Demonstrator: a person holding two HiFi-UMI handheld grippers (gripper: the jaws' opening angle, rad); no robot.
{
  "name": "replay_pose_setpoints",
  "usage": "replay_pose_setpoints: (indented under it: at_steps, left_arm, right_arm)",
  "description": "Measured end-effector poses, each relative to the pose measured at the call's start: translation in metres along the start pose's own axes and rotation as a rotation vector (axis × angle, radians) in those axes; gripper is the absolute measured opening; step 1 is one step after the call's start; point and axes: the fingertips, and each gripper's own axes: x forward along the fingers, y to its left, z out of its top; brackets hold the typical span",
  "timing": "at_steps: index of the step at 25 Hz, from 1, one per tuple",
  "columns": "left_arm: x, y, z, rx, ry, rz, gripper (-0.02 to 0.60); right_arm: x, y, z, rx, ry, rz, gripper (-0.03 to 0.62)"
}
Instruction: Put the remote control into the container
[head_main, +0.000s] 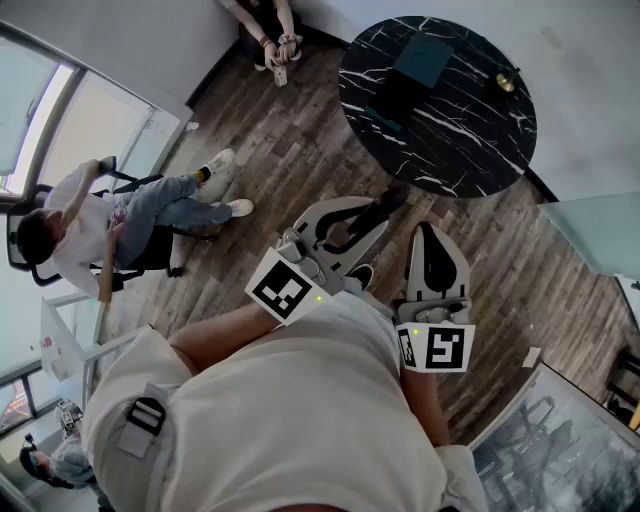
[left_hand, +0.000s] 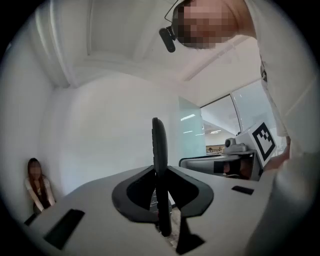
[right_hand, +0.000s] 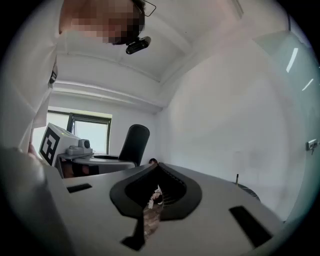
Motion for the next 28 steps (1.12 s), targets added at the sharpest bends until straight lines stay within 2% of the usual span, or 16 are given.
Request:
replay_pose_setpoints:
  at_steps: [2,7,17,28]
  left_arm:
    - [-0.001,-0.002,-0.003,0.006,0.022,-0.007,0.071]
    - [0.006,-0.013,-0.011,-0.053,0.04,-0.013,0.071]
    - [0.032,-0.031,-0.019,-0.038,0.05,0.005,0.071]
    - [0.062,0.01,-0.025,-0.018,0.067,0.033,0.071]
  right_arm:
    - [-0.003,0.004,0.002,0.0,0.001,0.007,0.009]
    - [-0.012,-0.001,0.0,0.037,-0.006,0.01,0.011]
    - [-0.03,-0.039,-0.004,0.073,-0.021,0.009,0.011]
    - [0.012,-0.063,-0.018,0.091,0.018,0.031,0.011]
